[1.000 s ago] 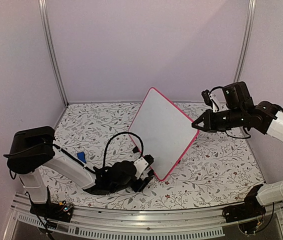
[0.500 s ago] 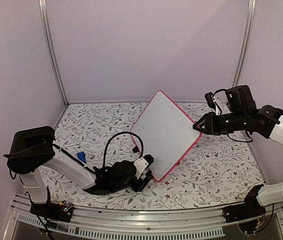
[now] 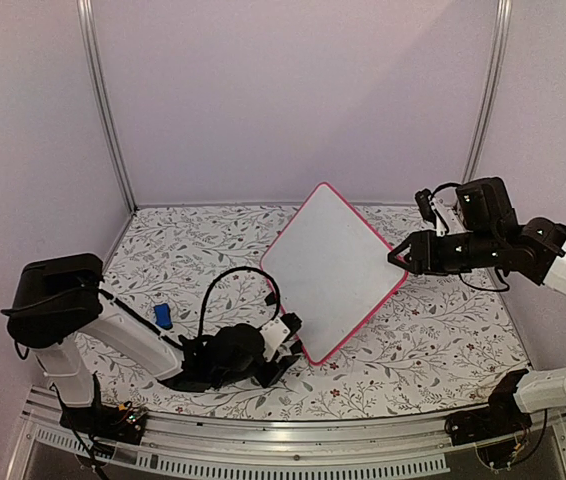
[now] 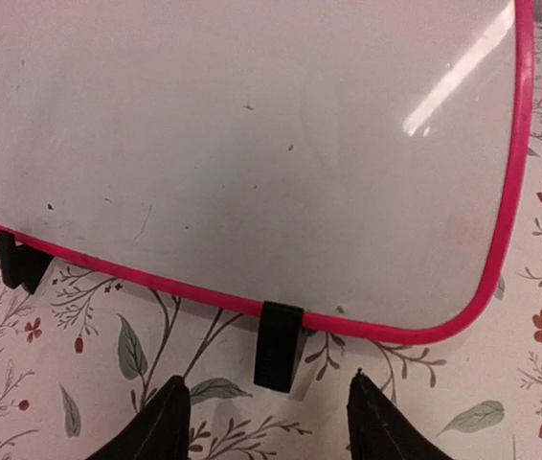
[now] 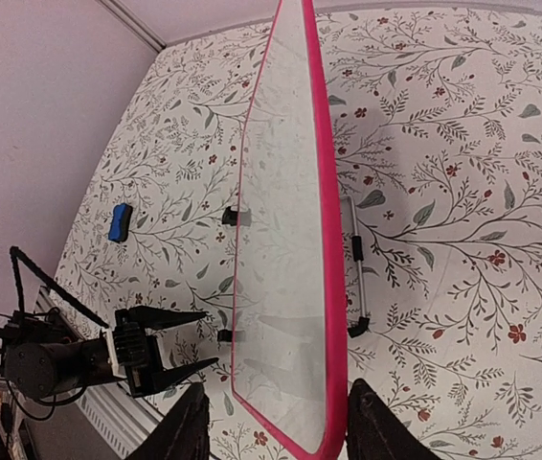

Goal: Erase the whiteboard
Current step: Move the whiteboard to the center of the board.

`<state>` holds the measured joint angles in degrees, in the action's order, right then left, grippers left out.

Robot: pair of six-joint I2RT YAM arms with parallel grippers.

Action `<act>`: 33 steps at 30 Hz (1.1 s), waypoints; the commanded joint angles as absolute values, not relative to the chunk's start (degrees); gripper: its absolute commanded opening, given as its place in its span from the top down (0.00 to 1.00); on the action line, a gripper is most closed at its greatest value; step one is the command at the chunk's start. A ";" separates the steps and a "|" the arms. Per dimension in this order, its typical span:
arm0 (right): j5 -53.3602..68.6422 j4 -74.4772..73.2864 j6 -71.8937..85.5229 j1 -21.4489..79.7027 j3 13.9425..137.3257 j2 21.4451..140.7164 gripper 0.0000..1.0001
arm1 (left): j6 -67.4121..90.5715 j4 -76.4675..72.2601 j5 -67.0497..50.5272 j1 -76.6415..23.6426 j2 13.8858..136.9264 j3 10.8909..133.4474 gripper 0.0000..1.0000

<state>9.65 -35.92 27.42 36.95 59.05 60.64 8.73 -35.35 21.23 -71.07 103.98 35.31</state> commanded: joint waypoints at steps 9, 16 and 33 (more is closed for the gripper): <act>6.95 -37.58 25.96 36.96 59.22 58.61 0.31 | 8.36 -37.18 19.23 -69.49 102.63 34.23 0.58; 3.58 -40.39 24.93 37.00 60.30 56.37 0.19 | 6.92 -36.25 16.95 -68.93 104.46 36.41 0.71; -2.51 -46.08 25.30 37.03 64.24 50.64 0.18 | 7.31 -35.15 14.30 -68.91 107.80 39.26 0.92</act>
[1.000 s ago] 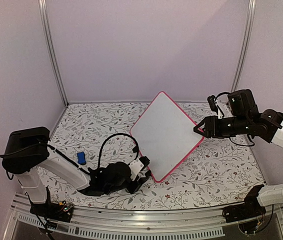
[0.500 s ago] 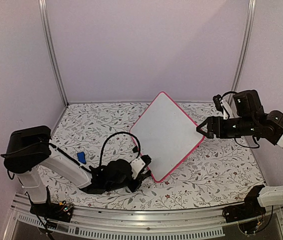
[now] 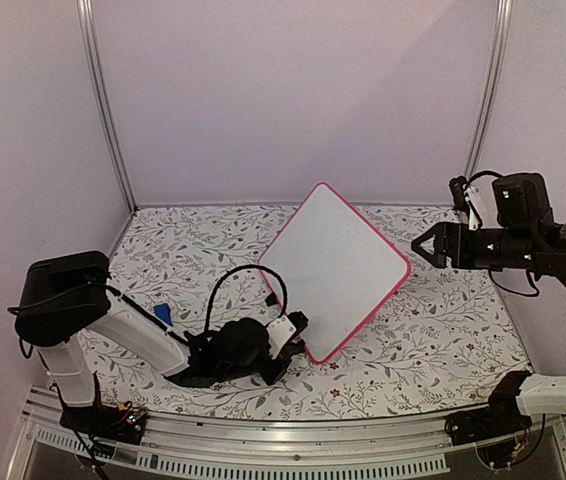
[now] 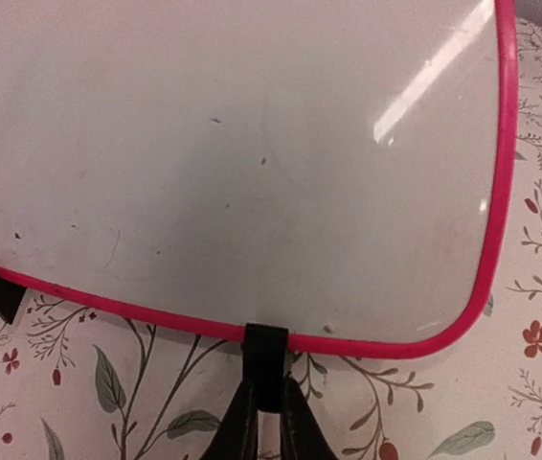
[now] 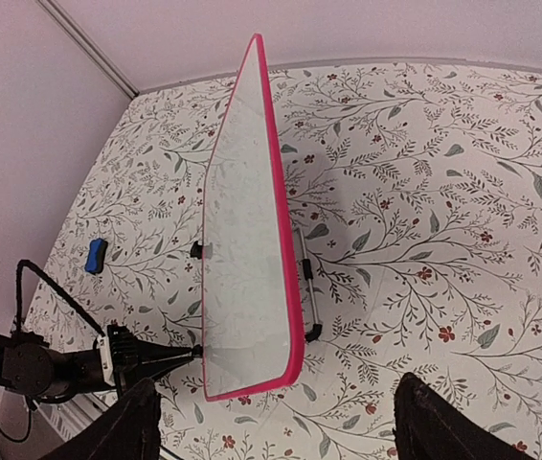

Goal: Erase the whiteboard
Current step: Move the whiteboard to the center of the board.

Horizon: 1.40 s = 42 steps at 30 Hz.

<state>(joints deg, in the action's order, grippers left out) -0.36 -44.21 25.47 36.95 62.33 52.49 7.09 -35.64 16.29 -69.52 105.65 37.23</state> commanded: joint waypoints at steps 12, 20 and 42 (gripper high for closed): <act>-1.71 -45.54 25.48 37.04 63.44 48.96 0.17 | 9.01 -34.73 12.67 -68.99 113.16 46.57 0.93; -0.60 -43.76 25.16 37.01 60.35 49.45 0.18 | 9.42 -32.62 12.91 -69.02 118.02 54.85 0.93; 7.03 -37.54 24.29 37.18 51.65 49.92 0.22 | 10.10 -33.38 14.52 -68.39 119.55 63.08 0.88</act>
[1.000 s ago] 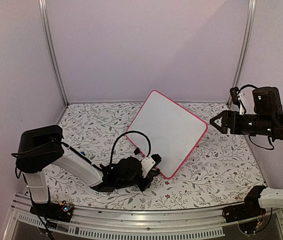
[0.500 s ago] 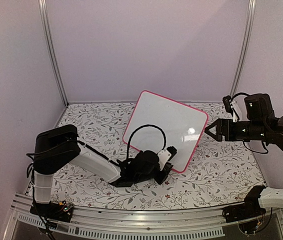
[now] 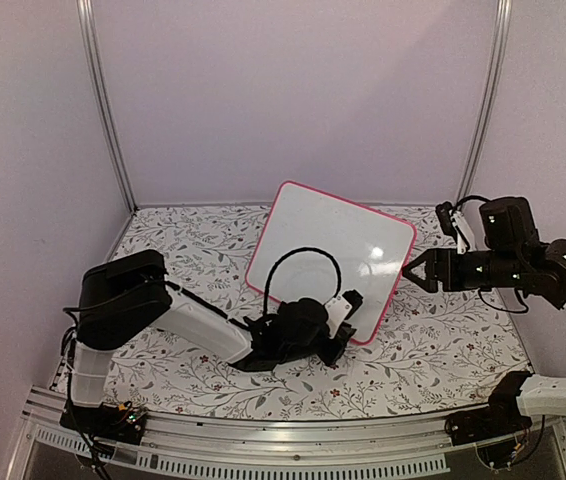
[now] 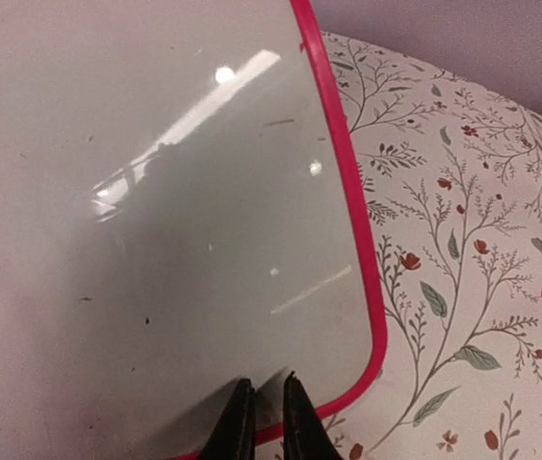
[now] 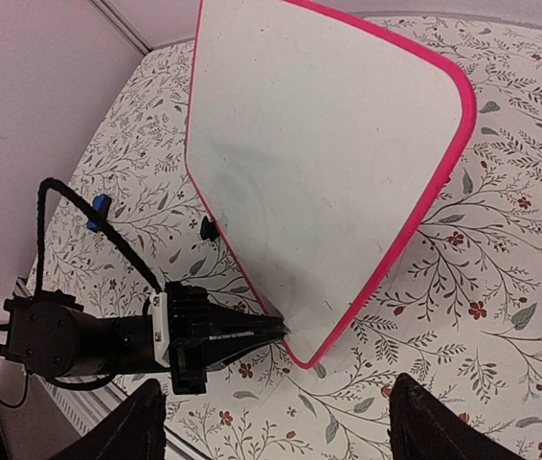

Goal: Erase the whiteboard
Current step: Move the whiteboard to the center of the board.

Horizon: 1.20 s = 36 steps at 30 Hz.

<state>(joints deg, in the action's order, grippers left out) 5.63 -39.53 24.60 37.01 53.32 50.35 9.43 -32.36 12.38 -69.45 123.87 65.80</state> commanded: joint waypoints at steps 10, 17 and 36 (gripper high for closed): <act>2.24 -33.71 28.10 43.79 48.71 53.28 0.24 | 12.59 -36.04 21.38 -67.41 104.15 53.63 0.74; 1.63 -25.55 34.43 45.34 40.68 50.61 0.32 | 20.66 -26.04 28.87 -64.11 92.56 45.48 0.67; -18.34 -22.01 49.68 70.05 50.58 83.81 0.34 | 32.14 -14.62 31.92 -60.03 83.35 30.98 0.61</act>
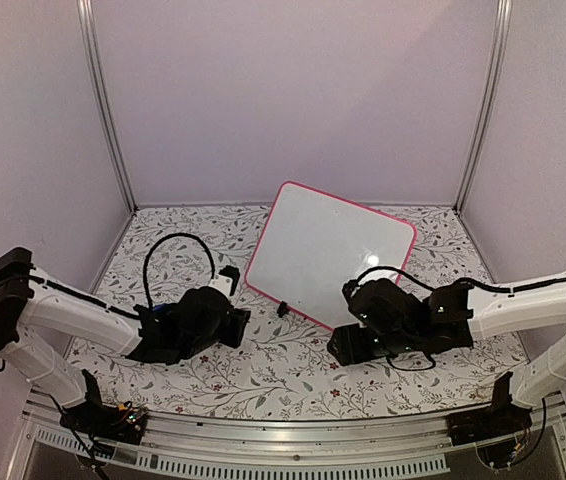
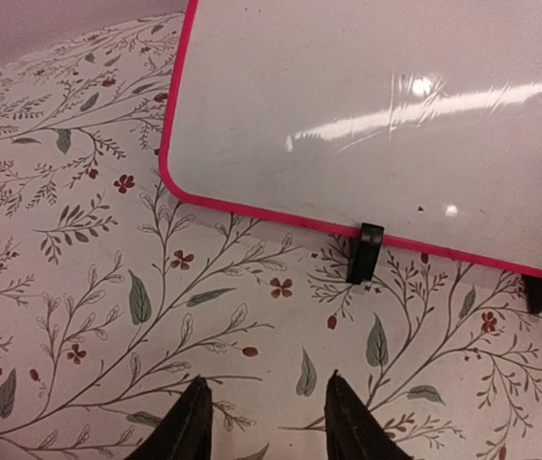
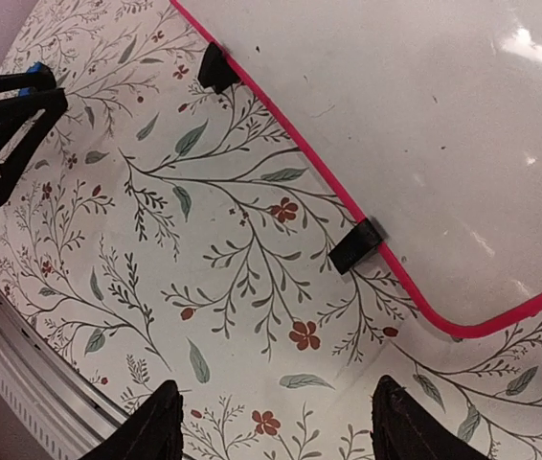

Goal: Erase the whiteboard
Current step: Move the whiteboard to the center of the board.

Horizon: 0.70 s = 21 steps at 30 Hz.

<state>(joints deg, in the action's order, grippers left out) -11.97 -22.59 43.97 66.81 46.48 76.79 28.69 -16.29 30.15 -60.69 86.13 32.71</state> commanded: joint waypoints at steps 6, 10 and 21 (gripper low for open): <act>-23.27 -22.63 53.32 71.55 55.19 93.56 0.37 | 34.25 -11.90 34.93 -60.09 78.04 28.52 0.60; -26.79 -22.02 55.08 71.61 55.87 96.80 0.42 | 36.10 -9.00 36.75 -60.16 73.20 27.06 0.60; -32.08 -22.62 55.17 69.95 59.27 104.84 0.50 | 38.00 -4.43 38.92 -60.91 66.25 25.40 0.60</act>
